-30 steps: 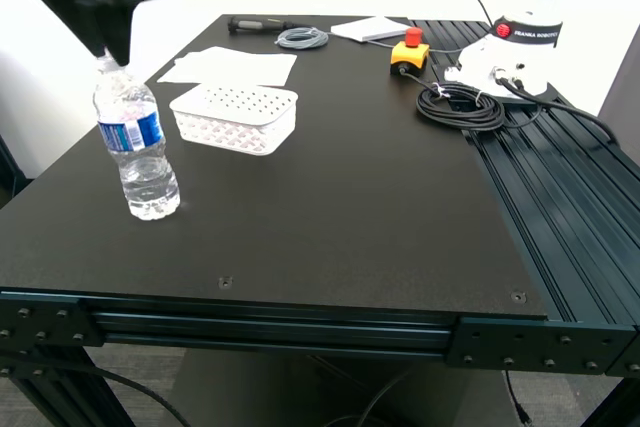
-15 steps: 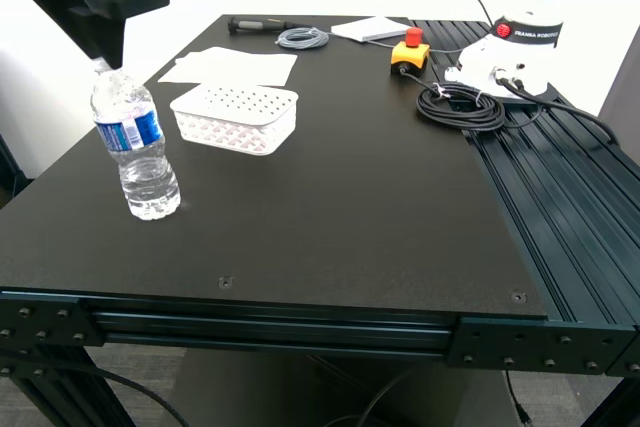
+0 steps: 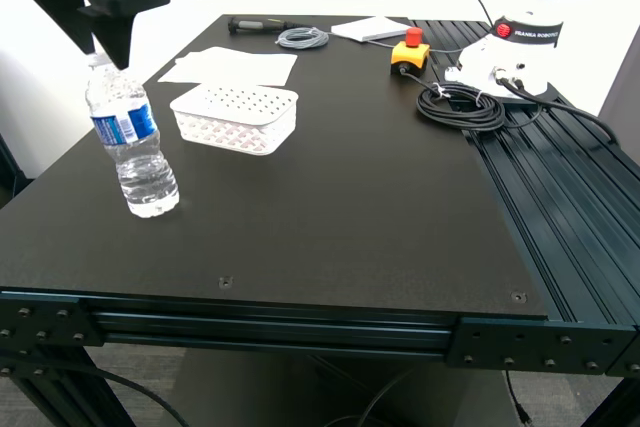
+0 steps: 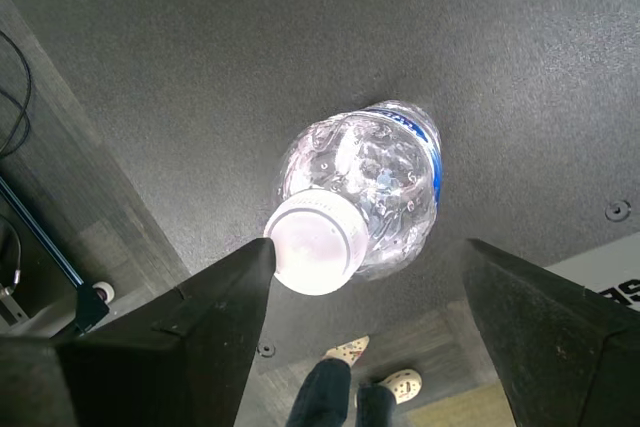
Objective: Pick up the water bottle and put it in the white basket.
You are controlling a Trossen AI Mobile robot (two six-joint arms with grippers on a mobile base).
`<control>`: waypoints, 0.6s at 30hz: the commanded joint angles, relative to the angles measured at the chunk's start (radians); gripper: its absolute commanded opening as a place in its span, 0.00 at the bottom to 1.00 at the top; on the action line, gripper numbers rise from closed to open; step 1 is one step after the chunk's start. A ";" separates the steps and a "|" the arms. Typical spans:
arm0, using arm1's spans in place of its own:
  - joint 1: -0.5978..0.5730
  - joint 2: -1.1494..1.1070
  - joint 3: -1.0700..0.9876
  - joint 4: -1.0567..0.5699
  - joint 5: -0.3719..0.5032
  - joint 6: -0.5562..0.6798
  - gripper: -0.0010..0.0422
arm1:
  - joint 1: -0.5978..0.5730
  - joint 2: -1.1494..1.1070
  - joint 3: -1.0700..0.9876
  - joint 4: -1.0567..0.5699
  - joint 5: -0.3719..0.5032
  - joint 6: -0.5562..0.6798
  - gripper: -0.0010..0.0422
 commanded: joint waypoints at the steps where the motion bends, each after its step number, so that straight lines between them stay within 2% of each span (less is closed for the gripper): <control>1: 0.001 0.000 0.001 0.003 0.000 0.000 0.02 | 0.000 0.005 0.037 -0.038 0.022 -0.005 0.53; 4: 0.001 0.000 0.001 0.003 0.000 0.000 0.02 | 0.000 0.005 0.085 -0.059 0.023 -0.007 0.47; 8: 0.001 0.000 0.001 0.003 0.000 0.000 0.02 | 0.002 0.004 0.096 -0.069 0.039 -0.010 0.45; 18: 0.001 0.000 0.001 0.003 0.000 0.000 0.02 | 0.003 0.005 0.000 0.015 0.076 -0.010 0.63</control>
